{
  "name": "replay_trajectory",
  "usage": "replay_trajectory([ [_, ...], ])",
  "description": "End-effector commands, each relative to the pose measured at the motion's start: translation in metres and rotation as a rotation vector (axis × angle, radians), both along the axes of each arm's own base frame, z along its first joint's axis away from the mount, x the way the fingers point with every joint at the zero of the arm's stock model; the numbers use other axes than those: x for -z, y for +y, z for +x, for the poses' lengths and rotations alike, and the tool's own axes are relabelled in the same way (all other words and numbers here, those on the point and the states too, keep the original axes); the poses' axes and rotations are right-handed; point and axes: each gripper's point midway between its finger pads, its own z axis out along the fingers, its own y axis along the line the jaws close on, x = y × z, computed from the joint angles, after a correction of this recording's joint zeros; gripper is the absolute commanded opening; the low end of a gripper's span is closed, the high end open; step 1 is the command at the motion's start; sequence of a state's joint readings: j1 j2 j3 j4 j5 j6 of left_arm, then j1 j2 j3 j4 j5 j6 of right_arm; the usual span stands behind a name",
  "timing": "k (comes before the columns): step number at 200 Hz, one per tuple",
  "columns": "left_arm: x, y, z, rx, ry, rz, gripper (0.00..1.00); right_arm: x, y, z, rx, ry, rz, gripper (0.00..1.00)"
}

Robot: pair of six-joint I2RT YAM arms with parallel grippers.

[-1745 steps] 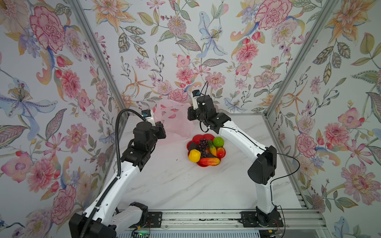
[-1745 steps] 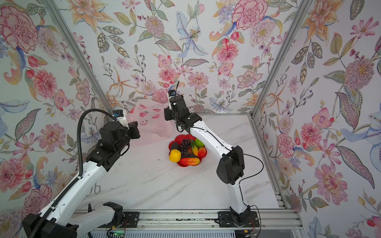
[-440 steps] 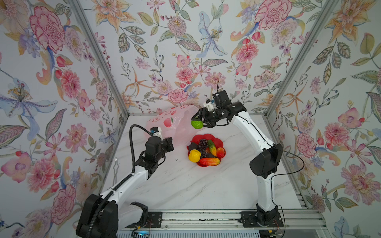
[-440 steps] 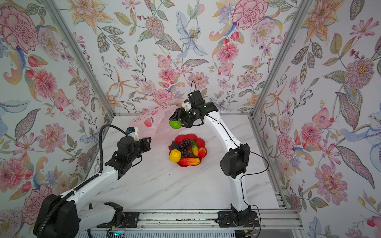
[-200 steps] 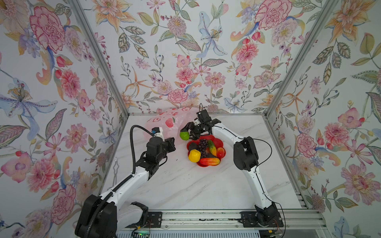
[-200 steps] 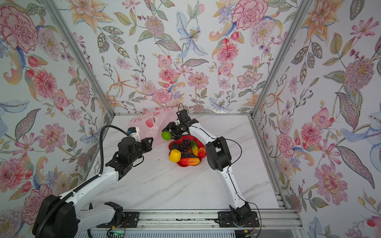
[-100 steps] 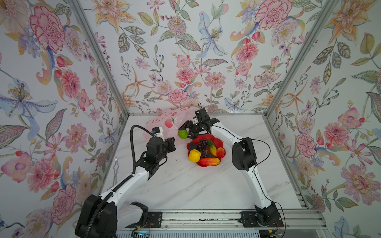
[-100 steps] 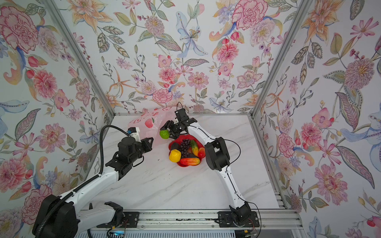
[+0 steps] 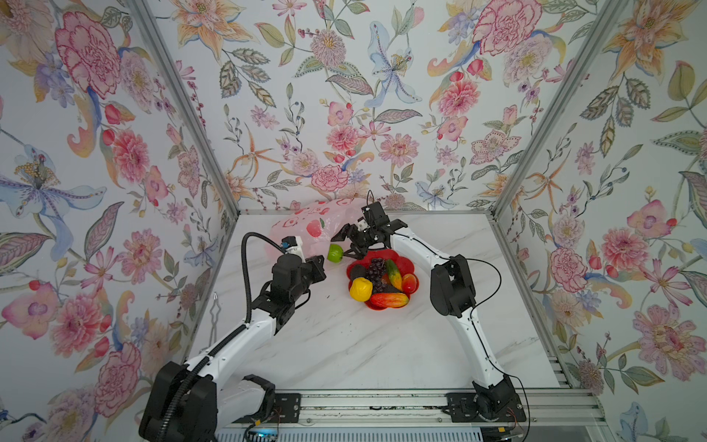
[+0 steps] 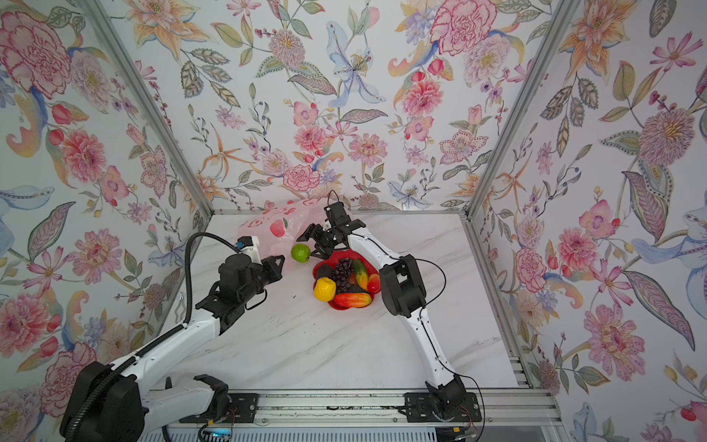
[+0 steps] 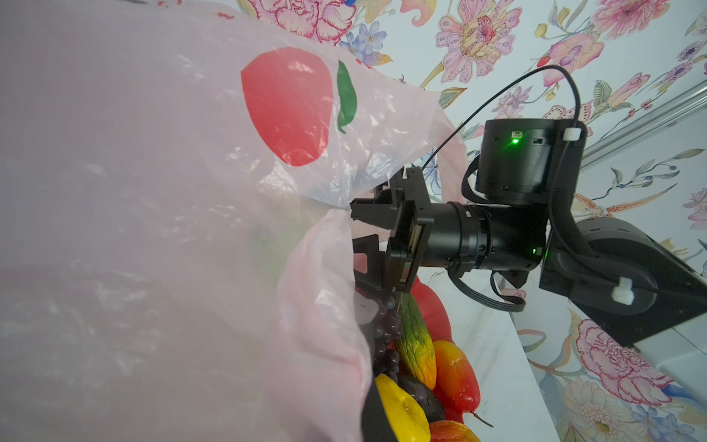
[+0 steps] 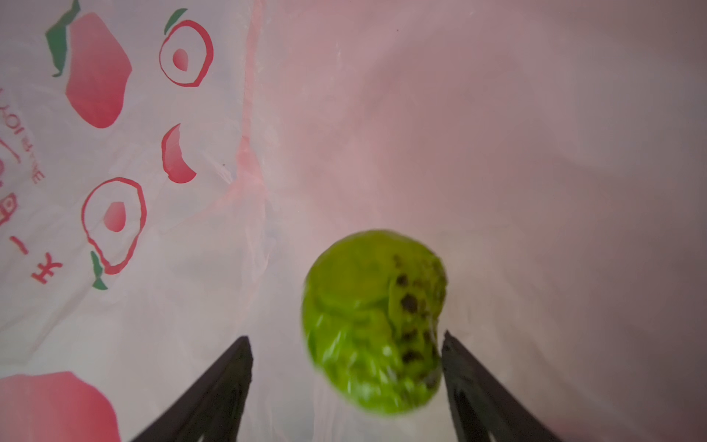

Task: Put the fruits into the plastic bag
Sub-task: 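Push the green fruit into the bag mouth and open the right gripper, then withdraw the right gripper from the bag and move over the plate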

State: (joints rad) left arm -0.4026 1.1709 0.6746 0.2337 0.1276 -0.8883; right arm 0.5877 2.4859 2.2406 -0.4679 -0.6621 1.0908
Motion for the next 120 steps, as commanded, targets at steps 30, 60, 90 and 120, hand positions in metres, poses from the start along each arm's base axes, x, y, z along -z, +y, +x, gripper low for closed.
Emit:
replay_trajectory([
  [30, -0.002, -0.001, -0.006, 0.003, -0.010, -0.024, 0.00, 0.000, 0.003, 0.002, -0.008, -0.015, 0.000, 0.86],
  [60, -0.002, -0.002, -0.006, 0.002, -0.011, -0.028, 0.00, -0.002, 0.002, 0.003, -0.007, -0.020, 0.001, 0.86],
  [90, -0.002, -0.002, -0.005, 0.004, -0.012, -0.031, 0.00, -0.005, 0.001, 0.004, -0.007, -0.026, 0.002, 0.86],
  [120, -0.002, -0.003, -0.005, 0.005, -0.012, -0.031, 0.00, -0.007, 0.000, 0.004, -0.005, -0.031, 0.001, 0.85],
])
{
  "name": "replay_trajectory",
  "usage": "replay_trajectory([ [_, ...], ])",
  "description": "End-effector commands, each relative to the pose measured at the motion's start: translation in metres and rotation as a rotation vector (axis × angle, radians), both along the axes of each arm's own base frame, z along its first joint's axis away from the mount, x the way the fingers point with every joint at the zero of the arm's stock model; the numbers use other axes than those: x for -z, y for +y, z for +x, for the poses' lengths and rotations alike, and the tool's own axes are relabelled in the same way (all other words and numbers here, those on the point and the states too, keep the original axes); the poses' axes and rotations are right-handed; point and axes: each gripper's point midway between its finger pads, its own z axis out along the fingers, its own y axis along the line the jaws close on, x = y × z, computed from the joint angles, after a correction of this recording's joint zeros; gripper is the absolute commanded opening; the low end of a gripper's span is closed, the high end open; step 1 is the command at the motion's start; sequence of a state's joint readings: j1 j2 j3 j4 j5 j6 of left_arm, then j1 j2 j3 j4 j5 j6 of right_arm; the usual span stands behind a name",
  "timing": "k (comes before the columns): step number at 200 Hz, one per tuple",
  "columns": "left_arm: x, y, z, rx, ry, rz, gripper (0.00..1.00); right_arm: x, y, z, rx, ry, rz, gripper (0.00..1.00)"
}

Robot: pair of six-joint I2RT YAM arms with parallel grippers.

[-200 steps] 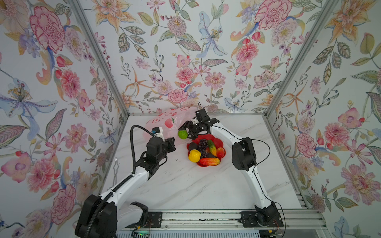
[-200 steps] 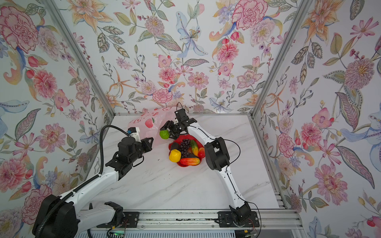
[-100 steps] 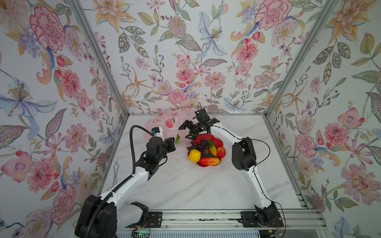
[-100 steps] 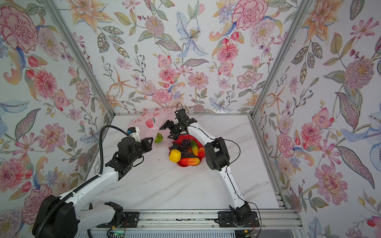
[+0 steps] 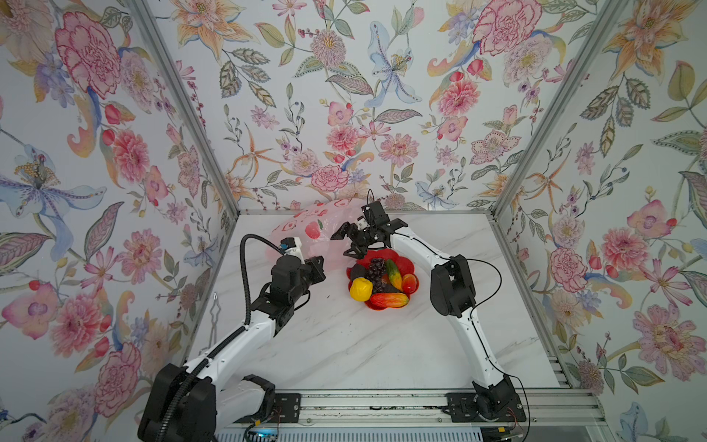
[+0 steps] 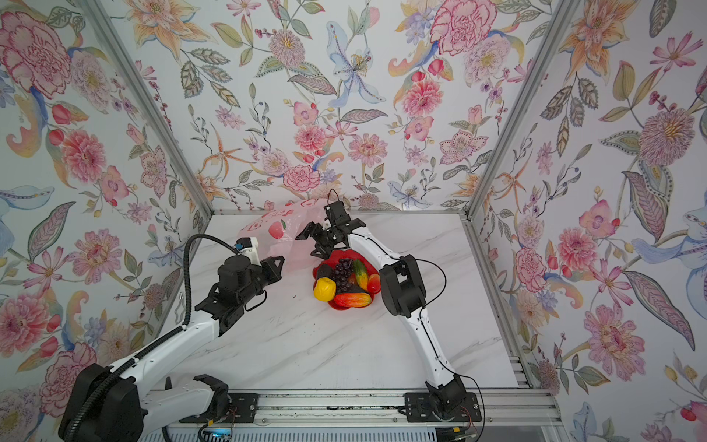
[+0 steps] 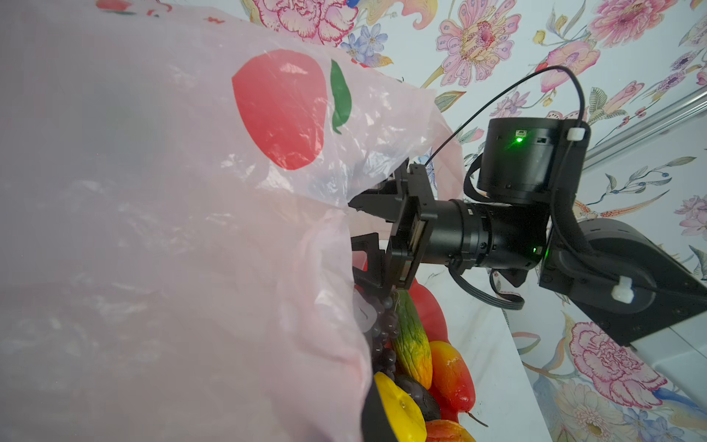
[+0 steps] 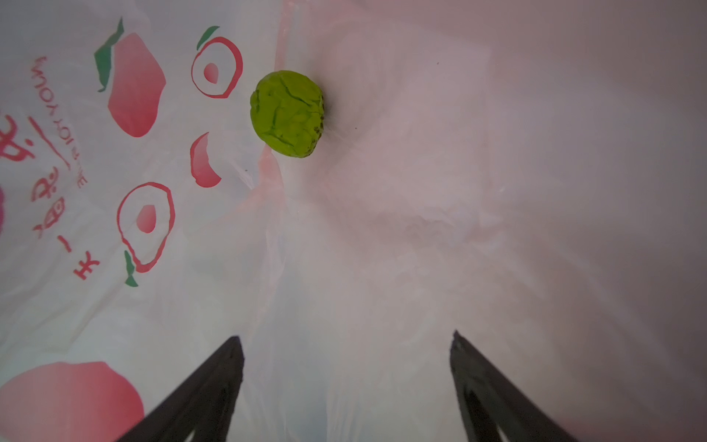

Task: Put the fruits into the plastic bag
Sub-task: 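Withdraw the right gripper from the bag and move over the plate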

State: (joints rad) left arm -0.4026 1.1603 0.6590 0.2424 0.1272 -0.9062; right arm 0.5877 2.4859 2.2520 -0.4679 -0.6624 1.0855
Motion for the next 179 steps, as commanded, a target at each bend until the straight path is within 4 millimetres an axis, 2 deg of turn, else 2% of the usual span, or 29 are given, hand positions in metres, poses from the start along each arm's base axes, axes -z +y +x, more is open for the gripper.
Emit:
replay_trajectory([
  [1, -0.003, -0.004, -0.003, 0.011, -0.015, -0.013, 0.00, -0.002, -0.001, 0.003, -0.001, -0.016, -0.005, 0.86],
  [47, -0.003, -0.004, -0.004, 0.017, -0.018, -0.009, 0.00, -0.012, -0.002, 0.004, 0.001, -0.038, -0.002, 0.85],
  [82, -0.002, -0.004, -0.005, 0.024, -0.016, 0.000, 0.00, -0.038, -0.010, -0.003, -0.020, -0.098, -0.028, 0.85],
  [144, -0.004, -0.007, -0.004, 0.036, -0.025, -0.006, 0.00, -0.073, -0.053, -0.038, -0.063, -0.192, -0.189, 0.86],
  [179, -0.006, -0.006, -0.004, 0.034, -0.031, -0.005, 0.00, -0.076, -0.086, -0.068, -0.107, -0.197, -0.335, 0.88],
])
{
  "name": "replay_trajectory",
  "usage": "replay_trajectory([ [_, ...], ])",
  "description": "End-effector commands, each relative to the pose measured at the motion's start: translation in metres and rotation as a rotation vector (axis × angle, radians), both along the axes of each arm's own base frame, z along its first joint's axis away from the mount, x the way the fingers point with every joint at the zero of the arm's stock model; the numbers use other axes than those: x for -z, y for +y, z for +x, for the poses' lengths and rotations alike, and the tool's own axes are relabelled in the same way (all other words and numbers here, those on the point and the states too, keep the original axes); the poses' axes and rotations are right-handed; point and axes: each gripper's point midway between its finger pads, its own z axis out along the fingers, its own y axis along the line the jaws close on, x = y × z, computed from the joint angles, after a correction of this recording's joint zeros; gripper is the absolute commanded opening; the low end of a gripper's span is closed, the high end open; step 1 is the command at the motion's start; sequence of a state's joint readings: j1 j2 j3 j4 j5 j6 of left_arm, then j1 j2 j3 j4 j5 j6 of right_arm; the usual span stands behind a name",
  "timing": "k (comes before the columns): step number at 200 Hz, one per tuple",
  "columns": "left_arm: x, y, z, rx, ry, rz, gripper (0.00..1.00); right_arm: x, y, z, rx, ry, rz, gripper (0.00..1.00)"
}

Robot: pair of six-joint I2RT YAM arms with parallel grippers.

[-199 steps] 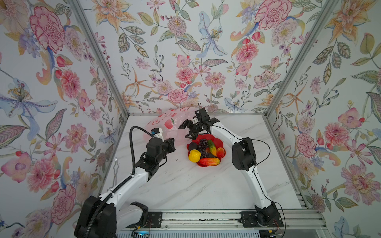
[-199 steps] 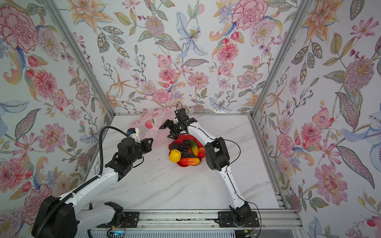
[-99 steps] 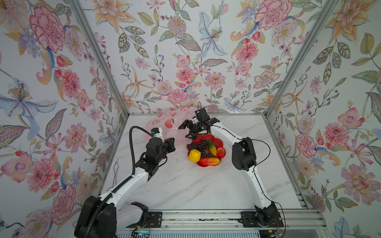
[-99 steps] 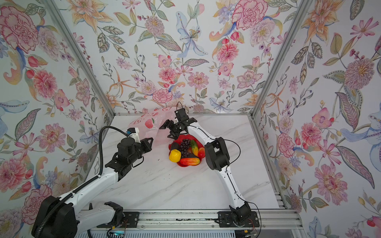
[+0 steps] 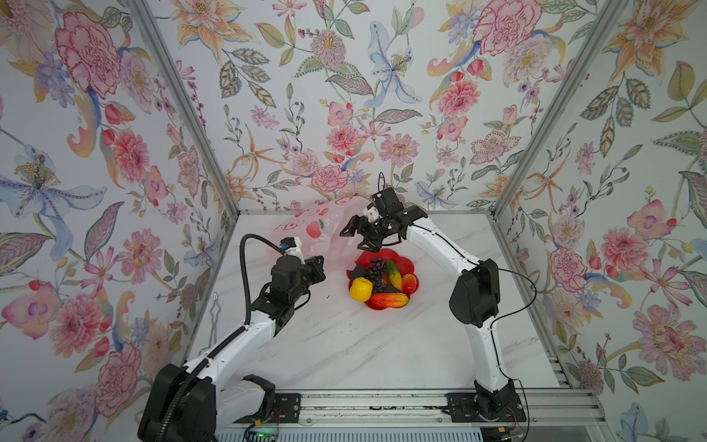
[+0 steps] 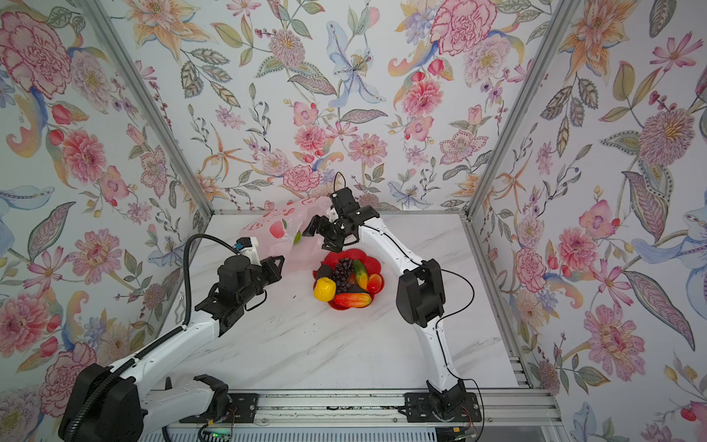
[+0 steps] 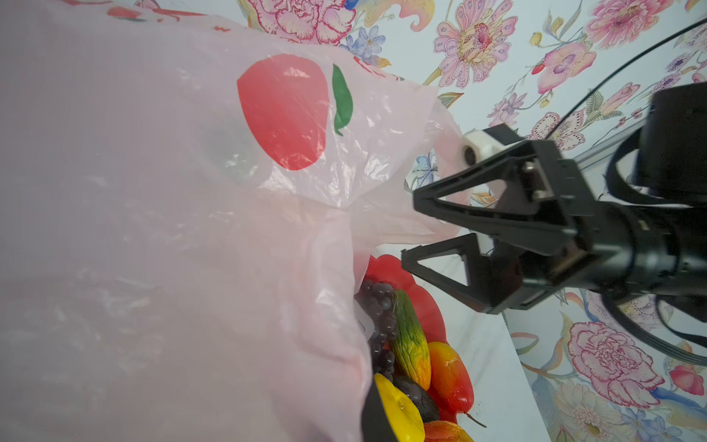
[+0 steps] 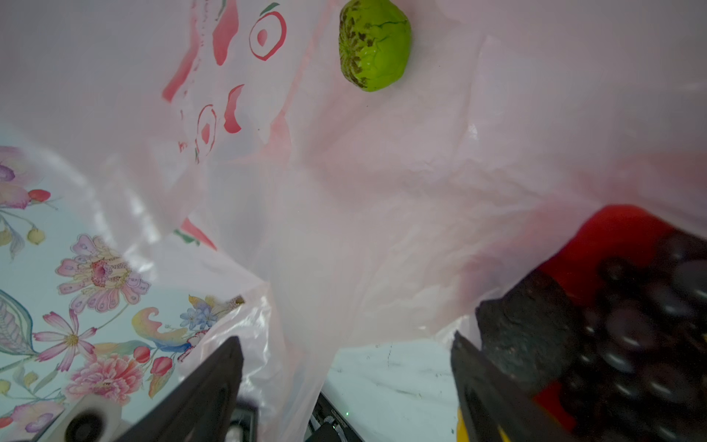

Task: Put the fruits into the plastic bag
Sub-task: 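Withdraw the right gripper from the bag and move over the plate, then lower the right gripper and close it on the yellow fruit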

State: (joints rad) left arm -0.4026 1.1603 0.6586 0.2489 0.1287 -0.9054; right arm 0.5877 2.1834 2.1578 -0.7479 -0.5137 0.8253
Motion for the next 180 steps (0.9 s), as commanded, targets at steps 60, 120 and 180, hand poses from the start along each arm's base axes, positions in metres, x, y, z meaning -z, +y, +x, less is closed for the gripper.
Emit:
replay_trajectory([
  [60, -0.008, -0.004, -0.006, 0.026, -0.035, -0.004, 0.00, 0.025, -0.061, -0.091, -0.159, 0.035, -0.426, 0.99],
  [120, -0.007, -0.001, -0.010, 0.014, -0.033, -0.022, 0.00, 0.058, -0.048, -0.126, -0.238, 0.098, -0.500, 0.99],
  [180, -0.005, 0.004, -0.016, 0.001, -0.027, -0.022, 0.00, 0.081, -0.047, -0.127, -0.251, 0.124, -0.550, 0.99],
])
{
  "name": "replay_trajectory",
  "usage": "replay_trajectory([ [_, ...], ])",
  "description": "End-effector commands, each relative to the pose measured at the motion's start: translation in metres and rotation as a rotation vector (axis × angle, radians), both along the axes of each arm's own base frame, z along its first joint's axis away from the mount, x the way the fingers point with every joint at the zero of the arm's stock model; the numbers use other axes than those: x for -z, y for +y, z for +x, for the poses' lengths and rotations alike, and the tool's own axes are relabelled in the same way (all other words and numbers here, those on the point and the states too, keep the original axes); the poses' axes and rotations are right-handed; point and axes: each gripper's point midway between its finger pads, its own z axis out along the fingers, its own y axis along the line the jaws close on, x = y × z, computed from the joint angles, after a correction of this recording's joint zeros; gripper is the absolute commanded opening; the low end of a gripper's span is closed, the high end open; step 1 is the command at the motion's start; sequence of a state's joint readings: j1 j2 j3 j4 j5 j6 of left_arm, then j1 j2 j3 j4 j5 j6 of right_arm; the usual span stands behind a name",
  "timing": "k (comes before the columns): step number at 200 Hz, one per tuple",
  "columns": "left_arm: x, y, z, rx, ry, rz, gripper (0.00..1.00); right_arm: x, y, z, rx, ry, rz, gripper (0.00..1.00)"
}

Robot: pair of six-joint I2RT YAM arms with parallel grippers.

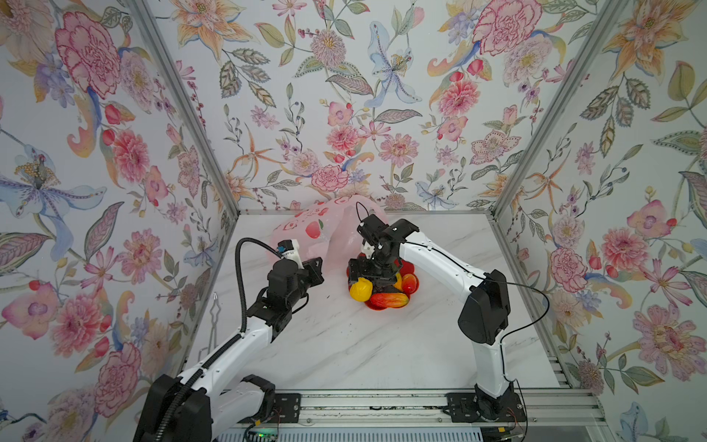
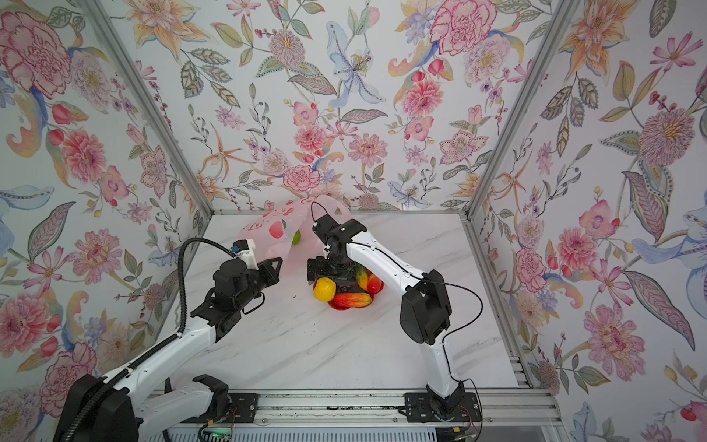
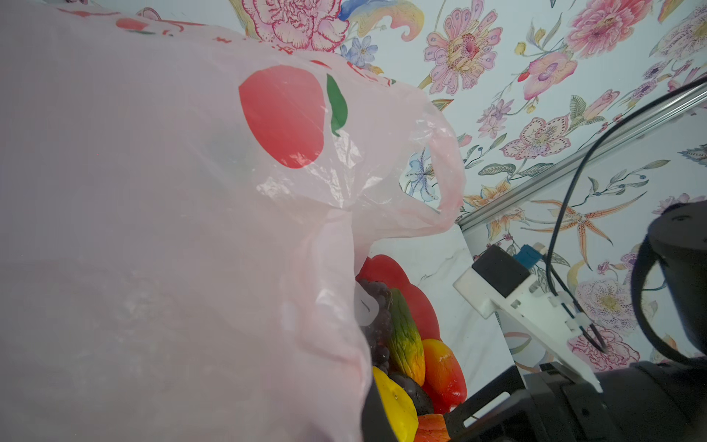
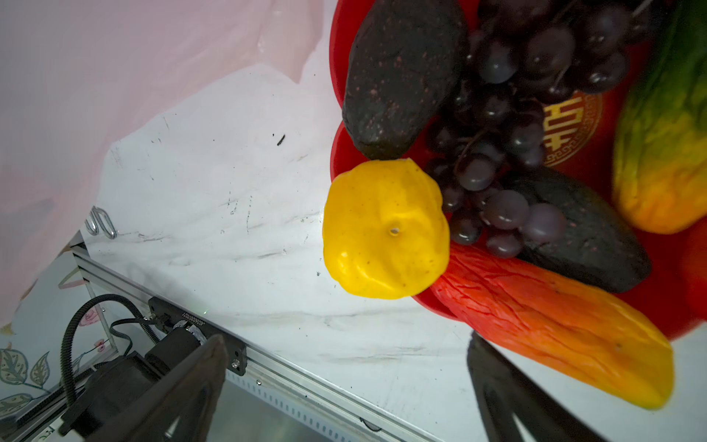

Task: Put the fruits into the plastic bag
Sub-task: 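Lower the right gripper and close it on the yellow fruit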

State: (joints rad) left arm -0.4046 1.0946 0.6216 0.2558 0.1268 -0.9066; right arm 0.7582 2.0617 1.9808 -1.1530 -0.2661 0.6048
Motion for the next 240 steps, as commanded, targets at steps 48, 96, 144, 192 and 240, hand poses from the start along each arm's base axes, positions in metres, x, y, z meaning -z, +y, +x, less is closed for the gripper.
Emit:
replay_trajectory([
  [48, 0.004, 0.002, -0.009, -0.006, 0.009, -0.012, 0.00, 0.036, -0.008, 0.003, -0.016, 0.045, -0.089, 0.99],
  [96, 0.006, 0.003, -0.010, -0.011, 0.013, -0.010, 0.00, 0.047, -0.007, 0.010, 0.003, 0.065, -0.083, 1.00],
  [144, 0.006, 0.002, -0.009, -0.007, 0.012, -0.003, 0.00, 0.057, -0.005, 0.013, 0.014, 0.085, -0.084, 0.95],
  [192, 0.009, 0.003, -0.010, -0.009, 0.016, -0.001, 0.00, 0.063, -0.004, 0.013, 0.016, 0.095, -0.091, 0.88],
  [240, 0.011, 0.005, -0.011, -0.017, 0.019, -0.002, 0.00, 0.068, 0.000, 0.015, 0.010, 0.101, -0.086, 0.80],
])
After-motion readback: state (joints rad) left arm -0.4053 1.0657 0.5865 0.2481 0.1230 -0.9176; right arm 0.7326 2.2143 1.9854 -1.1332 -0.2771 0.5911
